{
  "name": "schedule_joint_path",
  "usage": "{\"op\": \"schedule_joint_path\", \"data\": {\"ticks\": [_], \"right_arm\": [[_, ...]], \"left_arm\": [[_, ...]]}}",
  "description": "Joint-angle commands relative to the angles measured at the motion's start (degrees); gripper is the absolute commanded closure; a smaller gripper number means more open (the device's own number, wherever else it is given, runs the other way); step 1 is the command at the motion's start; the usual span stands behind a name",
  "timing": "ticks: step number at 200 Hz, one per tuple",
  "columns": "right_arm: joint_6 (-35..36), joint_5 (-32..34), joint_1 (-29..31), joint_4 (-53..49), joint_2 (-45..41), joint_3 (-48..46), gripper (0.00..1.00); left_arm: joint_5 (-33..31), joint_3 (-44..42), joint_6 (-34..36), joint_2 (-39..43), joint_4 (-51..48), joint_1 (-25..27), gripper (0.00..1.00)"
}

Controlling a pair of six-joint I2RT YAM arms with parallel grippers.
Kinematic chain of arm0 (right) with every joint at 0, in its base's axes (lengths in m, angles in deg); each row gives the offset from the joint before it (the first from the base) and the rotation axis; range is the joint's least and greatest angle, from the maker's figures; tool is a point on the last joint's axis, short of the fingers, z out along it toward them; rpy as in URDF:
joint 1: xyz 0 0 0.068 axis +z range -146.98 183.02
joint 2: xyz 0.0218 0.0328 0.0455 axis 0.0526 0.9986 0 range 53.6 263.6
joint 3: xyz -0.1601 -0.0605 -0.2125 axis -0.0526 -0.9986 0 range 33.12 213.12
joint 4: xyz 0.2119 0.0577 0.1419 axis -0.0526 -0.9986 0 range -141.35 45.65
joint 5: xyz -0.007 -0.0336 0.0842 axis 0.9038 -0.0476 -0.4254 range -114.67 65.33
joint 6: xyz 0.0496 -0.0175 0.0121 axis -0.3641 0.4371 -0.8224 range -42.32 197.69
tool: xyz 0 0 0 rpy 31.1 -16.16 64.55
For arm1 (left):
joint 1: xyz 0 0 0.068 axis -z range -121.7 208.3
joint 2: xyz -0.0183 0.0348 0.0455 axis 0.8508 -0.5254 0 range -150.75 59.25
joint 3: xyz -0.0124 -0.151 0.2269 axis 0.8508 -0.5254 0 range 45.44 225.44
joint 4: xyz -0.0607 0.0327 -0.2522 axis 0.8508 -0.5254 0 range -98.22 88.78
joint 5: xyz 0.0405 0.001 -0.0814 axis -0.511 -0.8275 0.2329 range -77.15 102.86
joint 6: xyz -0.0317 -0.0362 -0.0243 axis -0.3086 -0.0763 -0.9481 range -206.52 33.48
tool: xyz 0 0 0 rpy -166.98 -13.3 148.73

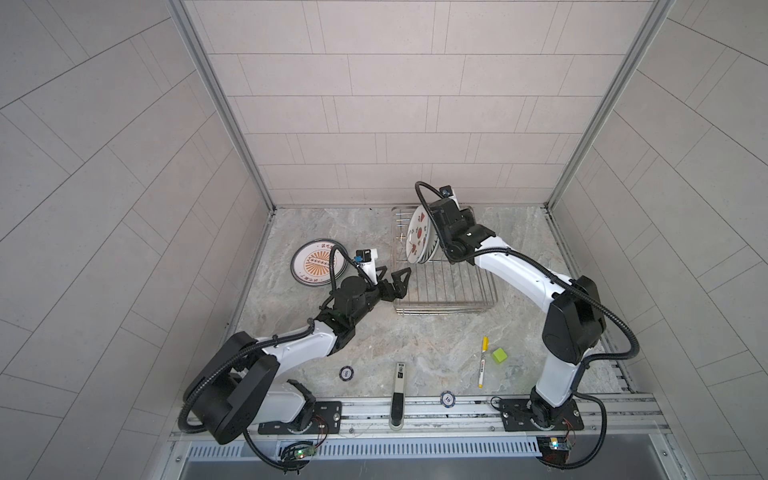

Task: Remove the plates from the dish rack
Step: 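Lift the dark-rimmed plate up out of the rack with the right gripper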

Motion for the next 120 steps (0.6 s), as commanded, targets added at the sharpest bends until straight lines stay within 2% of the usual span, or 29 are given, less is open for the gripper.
{"op": "schedule_joint_path", "data": {"ticks": [1, 67, 120], "right_arm": [[1.7, 6.6, 0.0, 5.1, -7.5, -0.5, 0.92], [1.2, 5.9, 0.1, 7.4, -16.4, -8.0, 0.93], [-1.9, -1.8, -0.2, 13.0, -35.0, -23.3, 0.93]], "left_arm": [[0.3, 0.9, -0.8, -0.2, 2.2, 0.3, 0.0], [0.6, 1.3, -2.6, 0.7, 3.0, 0.3, 0.0], [0.2, 2.4, -1.6, 3.9, -1.1, 0.3, 0.0]]}}
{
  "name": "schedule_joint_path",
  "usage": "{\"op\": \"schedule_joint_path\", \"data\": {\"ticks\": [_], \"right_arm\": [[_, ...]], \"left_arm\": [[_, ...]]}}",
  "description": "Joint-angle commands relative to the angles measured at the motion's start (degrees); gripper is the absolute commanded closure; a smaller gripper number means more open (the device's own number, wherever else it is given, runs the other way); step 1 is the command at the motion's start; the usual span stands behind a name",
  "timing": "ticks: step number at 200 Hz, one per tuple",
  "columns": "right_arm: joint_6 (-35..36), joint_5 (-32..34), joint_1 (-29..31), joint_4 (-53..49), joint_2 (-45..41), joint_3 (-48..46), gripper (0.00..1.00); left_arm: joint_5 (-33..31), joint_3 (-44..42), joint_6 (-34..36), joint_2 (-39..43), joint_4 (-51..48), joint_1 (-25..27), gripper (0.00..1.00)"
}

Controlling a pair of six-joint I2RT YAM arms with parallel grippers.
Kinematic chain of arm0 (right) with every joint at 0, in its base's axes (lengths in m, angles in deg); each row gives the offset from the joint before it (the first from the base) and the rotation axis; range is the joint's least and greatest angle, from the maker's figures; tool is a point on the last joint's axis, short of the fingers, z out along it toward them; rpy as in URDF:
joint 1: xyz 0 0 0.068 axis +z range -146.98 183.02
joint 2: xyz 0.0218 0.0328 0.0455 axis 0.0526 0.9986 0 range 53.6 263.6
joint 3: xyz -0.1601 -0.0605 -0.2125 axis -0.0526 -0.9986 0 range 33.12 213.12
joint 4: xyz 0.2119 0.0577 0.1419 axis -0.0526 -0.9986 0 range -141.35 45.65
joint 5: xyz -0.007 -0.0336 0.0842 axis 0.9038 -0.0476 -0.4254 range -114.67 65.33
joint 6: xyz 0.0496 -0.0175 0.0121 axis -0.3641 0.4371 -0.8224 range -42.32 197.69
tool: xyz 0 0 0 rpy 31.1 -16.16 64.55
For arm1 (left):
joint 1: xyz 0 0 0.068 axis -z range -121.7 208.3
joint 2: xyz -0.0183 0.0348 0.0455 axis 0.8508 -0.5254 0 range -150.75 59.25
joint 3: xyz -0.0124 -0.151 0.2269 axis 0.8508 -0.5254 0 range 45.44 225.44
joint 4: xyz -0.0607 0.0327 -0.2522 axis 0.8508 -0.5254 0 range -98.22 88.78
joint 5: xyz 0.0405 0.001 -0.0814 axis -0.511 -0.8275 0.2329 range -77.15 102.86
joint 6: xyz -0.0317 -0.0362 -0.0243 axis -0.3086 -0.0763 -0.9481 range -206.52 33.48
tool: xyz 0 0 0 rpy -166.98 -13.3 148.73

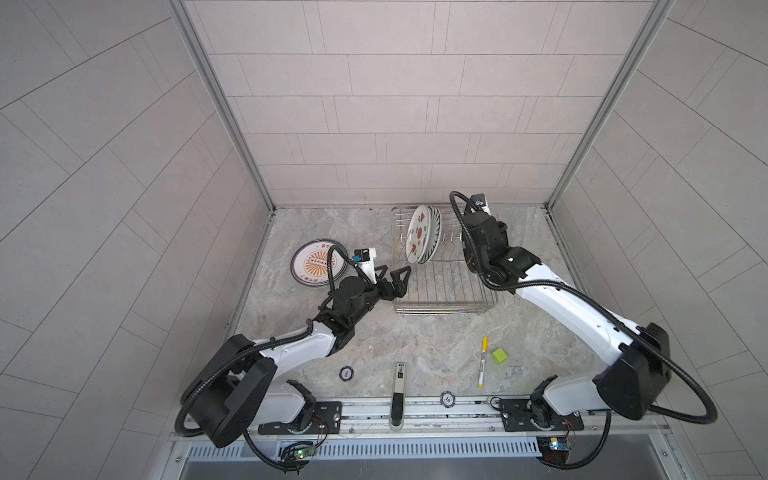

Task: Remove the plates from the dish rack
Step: 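Lift the dark-rimmed plate up out of the rack with the right gripper, then pass the dark-rimmed plate from the right gripper to the left gripper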

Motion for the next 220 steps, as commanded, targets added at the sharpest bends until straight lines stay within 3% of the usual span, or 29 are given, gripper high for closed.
{"op": "schedule_joint_path", "data": {"ticks": [1, 58, 102, 140, 179, 199, 220], "right_arm": [[-2.5, -1.4, -0.3, 9.4, -10.8, -3.3, 0.93], [-9.6, -17.1, -5.2, 11.1, -28.6, -15.5, 0.94], [-15.1, -30.8, -6.3, 15.1, -36.0, -22.0, 0.94], [-20.9, -37.9, -6.3, 21.6, -42.3, -27.7, 0.94], [-26.7, -45.2, -5.7, 29.8, -42.6, -32.2, 0.94], [-29.6, -49.3, -3.8, 37.6, -39.8, -34.4, 0.94], [-29.9, -48.0, -0.2, 42.7, -37.6, -36.5, 0.94]], "left_arm": [[0.0, 2.4, 0.2, 2.4, -1.0, 0.3, 0.0], [4.3, 2.6, 0.8, 6.9, -3.8, 0.4, 0.0], [9.6, 2.3, 5.0, 15.0, -13.0, 0.3, 0.0], [11.4, 0.1, 5.8, 21.6, -18.4, 0.1, 0.0], [11.2, -3.0, 4.2, 25.4, -17.5, 0.4, 0.0], [8.4, -5.0, 3.7, 28.0, -18.2, 1.2, 0.0], [3.1, -6.1, 3.2, 28.5, -19.4, 1.2, 0.0]]}}
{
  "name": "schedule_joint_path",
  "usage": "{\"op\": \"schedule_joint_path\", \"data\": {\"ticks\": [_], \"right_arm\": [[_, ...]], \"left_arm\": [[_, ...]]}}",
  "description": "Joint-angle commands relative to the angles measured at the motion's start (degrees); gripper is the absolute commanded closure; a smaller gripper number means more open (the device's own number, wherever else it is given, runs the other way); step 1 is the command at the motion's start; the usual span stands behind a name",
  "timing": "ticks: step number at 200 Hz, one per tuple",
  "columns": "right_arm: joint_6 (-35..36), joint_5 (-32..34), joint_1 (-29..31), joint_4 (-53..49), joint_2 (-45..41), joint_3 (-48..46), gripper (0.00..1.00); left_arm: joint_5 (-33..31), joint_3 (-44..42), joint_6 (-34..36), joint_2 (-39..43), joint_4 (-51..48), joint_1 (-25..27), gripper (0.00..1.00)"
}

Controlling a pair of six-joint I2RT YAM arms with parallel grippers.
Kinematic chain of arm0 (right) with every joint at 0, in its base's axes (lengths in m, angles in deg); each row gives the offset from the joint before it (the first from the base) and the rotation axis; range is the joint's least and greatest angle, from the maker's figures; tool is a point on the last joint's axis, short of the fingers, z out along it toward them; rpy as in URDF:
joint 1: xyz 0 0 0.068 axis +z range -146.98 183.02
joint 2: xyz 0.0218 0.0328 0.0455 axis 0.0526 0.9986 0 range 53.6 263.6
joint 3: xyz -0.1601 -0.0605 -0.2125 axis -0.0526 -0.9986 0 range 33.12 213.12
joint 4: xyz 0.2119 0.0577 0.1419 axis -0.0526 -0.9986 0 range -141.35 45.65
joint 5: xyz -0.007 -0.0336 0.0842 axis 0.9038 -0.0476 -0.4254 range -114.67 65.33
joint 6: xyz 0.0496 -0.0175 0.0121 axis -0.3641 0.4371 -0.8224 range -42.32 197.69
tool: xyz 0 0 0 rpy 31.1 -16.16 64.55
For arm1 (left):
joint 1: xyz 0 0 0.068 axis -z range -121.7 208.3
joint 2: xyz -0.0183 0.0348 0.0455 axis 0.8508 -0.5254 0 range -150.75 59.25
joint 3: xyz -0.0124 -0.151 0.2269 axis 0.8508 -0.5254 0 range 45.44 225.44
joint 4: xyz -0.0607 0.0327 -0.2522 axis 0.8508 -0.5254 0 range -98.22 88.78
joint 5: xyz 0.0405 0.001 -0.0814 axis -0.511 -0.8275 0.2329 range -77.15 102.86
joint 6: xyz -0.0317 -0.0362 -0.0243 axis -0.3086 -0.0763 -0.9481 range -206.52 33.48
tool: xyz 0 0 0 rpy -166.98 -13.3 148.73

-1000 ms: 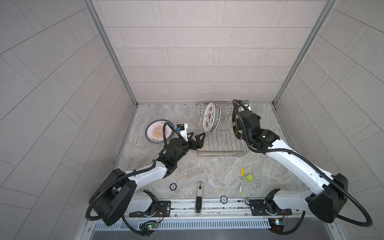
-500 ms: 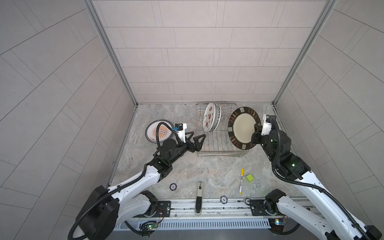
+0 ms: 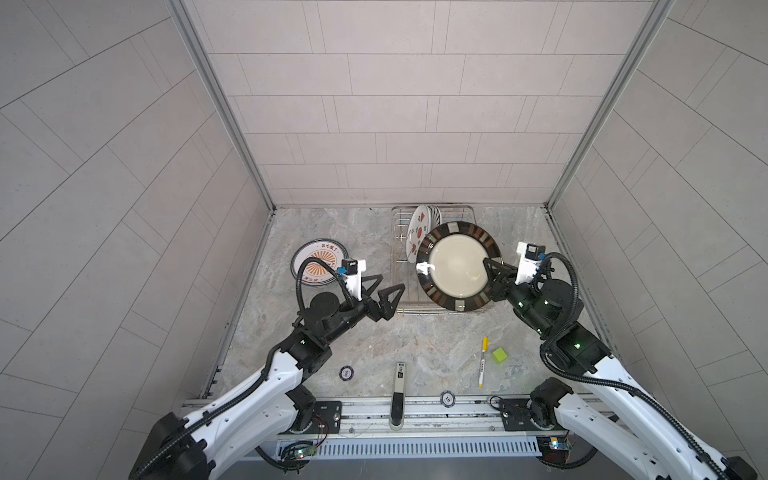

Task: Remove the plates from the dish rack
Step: 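Pass the dark-rimmed plate from the right gripper to the left gripper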

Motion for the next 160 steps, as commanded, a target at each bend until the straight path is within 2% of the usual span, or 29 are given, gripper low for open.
{"op": "schedule_joint_path", "data": {"ticks": [1, 14, 40, 62, 73, 99, 115, 141, 160], "right_arm": [[-4.7, -3.1, 3.3, 19.2, 0.4, -0.7, 0.94], [-4.8, -2.7, 5.2, 22.1, 1.8, -1.4, 0.94], [-6.6, -2.2, 9.0, 29.7, 5.8, -3.3, 0.95], [-6.8, -1.1, 12.7, 35.3, 10.0, -3.9, 0.95], [-7.3, -1.0, 13.3, 37.2, 12.0, -3.8, 0.95], [-6.9, 0.3, 13.5, 37.2, 15.2, -2.5, 0.95], [-5.8, 1.7, 13.4, 36.4, 16.2, -1.9, 0.95], [-5.4, 1.0, 12.6, 35.9, 18.7, -0.1, 0.94], [-5.8, -0.1, 12.5, 37.1, 21.3, 0.7, 0.95]], "left_arm": [[-5.3, -1.3, -0.9, 1.1, -0.9, 0.3, 0.0], [-5.0, -1.4, -1.3, -0.4, 0.2, 0.3, 0.0], [0.6, -2.3, -4.0, -4.9, 9.2, 0.3, 0.0], [1.0, -3.3, -6.9, -6.6, 14.1, 0.2, 0.03], [0.9, -3.8, -8.0, -6.6, 15.1, 0.0, 0.09], [1.0, -5.2, -9.5, -3.9, 15.4, 0.0, 0.34], [0.0, -5.2, -9.3, -0.5, 11.2, -0.1, 0.4], [-4.1, -5.2, -9.1, 6.0, 3.6, -0.3, 0.43], [-3.1, -5.2, -9.8, 8.2, 2.4, -0.5, 0.6]]}}
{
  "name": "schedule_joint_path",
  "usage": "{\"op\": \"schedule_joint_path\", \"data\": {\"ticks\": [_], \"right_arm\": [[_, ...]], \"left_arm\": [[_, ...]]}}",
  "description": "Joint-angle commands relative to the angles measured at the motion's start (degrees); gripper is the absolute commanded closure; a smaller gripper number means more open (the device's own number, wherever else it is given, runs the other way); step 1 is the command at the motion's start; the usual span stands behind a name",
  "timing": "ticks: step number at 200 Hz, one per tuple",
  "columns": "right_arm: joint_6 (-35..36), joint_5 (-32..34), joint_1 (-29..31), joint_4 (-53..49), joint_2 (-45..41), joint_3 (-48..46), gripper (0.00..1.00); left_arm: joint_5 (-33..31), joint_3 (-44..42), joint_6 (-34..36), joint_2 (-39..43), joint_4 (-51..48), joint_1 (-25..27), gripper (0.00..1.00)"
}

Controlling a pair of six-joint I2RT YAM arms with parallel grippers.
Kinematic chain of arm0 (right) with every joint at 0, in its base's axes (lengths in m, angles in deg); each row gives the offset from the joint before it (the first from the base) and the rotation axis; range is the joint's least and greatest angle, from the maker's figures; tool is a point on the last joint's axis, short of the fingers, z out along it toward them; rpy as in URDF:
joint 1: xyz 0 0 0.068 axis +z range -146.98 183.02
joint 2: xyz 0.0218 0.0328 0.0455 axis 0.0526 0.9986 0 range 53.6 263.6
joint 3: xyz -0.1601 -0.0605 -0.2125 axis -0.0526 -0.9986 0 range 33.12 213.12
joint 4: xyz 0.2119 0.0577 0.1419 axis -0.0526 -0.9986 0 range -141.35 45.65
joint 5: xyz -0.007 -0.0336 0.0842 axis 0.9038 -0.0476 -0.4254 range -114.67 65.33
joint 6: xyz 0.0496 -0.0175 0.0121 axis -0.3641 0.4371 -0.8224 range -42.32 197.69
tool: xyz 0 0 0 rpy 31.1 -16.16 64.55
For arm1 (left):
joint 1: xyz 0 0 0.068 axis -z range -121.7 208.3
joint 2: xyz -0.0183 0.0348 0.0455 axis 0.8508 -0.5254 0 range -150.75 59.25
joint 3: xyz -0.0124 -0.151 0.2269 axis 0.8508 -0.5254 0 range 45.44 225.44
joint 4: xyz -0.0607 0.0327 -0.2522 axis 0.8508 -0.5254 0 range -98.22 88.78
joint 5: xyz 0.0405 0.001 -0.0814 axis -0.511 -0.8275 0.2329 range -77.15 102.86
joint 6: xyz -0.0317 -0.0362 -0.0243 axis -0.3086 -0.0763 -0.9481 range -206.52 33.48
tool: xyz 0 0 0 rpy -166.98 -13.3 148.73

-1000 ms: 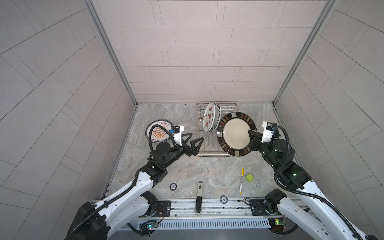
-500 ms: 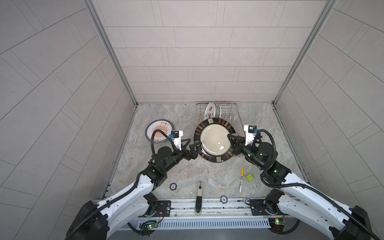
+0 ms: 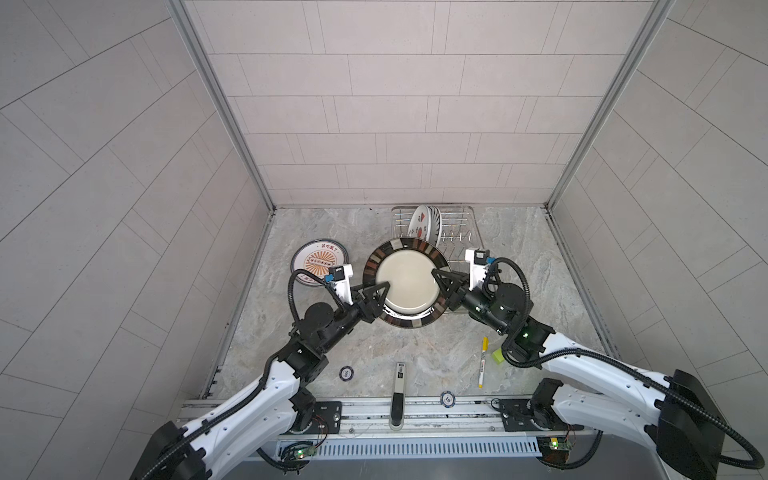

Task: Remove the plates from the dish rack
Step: 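Pass the dark-rimmed plate from the right gripper to the left gripper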

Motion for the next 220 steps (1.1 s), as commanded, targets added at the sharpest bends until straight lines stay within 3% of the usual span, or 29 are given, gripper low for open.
{"op": "schedule_joint_path", "data": {"ticks": [1, 76, 127, 178, 220], "right_arm": [[-0.2, 3.5, -1.0, 8.9, 1.9, 3.6, 0.95], [-1.0, 0.1, -2.2, 5.7, 10.0, 8.6, 0.93], [0.3, -5.2, -2.1, -0.9, 14.7, 12.6, 0.87], [0.9, -4.4, -2.1, -2.1, 16.2, 12.5, 0.7], [2.0, -4.9, -2.1, -4.7, 17.1, 13.4, 0.63]], "left_arm": [[1.6, 0.2, -0.8, 3.4, -0.9, 0.4, 0.61], [3.0, 0.1, -1.0, 4.6, -2.5, 0.0, 0.93], [1.2, 0.3, -3.1, 3.4, -2.4, -0.2, 0.93], [-1.3, 0.3, -7.0, 1.5, -0.6, -1.4, 0.99], [-2.1, -1.2, -9.7, 1.4, 1.7, -4.2, 1.0]]}}
